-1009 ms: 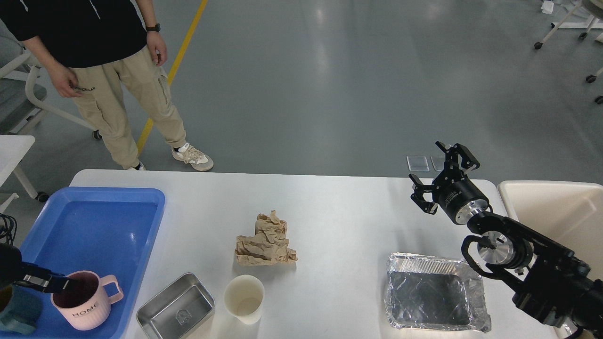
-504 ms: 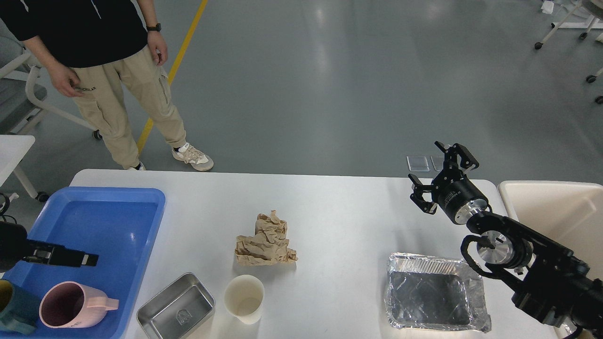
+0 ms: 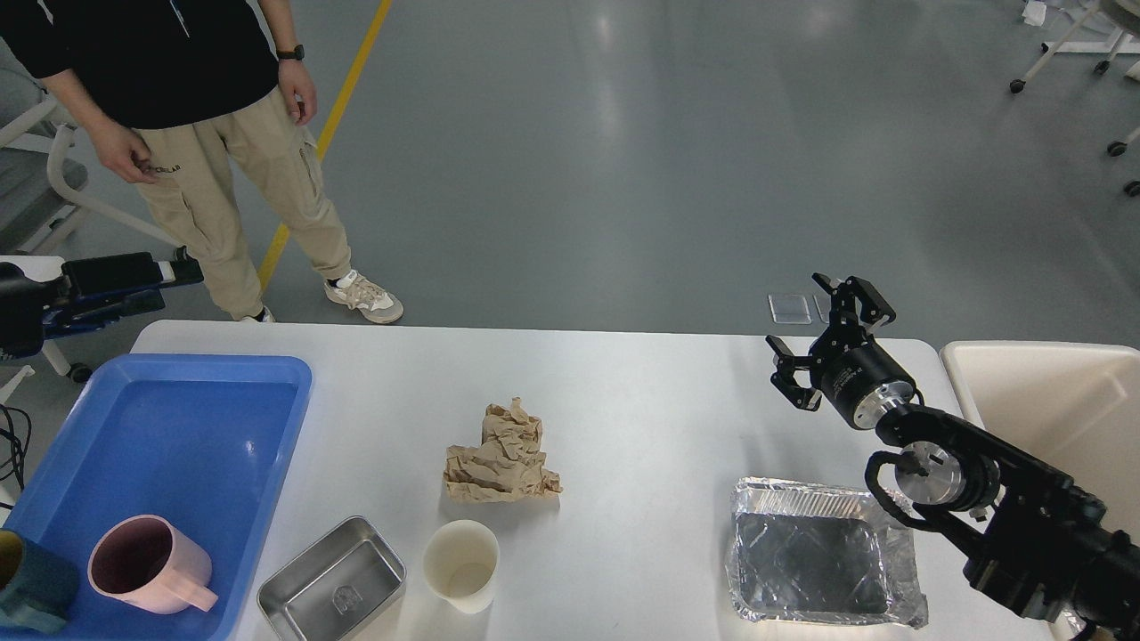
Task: Tidy desktop
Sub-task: 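Raise the left gripper away from the mug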
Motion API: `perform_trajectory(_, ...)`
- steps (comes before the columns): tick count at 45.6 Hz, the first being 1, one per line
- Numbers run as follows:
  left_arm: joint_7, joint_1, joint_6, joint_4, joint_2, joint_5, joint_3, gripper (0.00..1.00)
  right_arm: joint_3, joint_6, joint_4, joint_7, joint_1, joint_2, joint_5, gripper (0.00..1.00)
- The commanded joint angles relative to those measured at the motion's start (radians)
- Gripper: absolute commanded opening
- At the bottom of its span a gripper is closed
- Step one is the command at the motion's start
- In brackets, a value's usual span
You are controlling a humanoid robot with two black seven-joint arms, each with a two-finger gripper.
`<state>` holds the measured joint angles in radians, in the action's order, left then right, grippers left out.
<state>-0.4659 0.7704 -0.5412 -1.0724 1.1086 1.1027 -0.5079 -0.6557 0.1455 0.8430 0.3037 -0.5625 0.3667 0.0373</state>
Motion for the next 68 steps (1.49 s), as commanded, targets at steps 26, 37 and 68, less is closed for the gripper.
perform_trajectory(26, 0.411, -0.336, 0.488, -0.314, 0.071, -0.284, -0.004, 0.97, 0.037, -0.02, 0.001, -0.002, 0.01, 0.001, 0.018, 1.0)
perform_trajectory(37, 0.414, -0.486, 0.5, -0.469, 0.217, -0.276, 0.029, 0.97, 0.054, -0.035, 0.002, -0.002, 0.01, 0.0, 0.018, 1.0)
perform_trajectory(68, 0.397, -0.557, 0.59, -0.678, 0.597, -0.27, 0.212, 0.97, 0.059, -0.05, 0.005, -0.002, 0.01, 0.001, 0.018, 1.0)
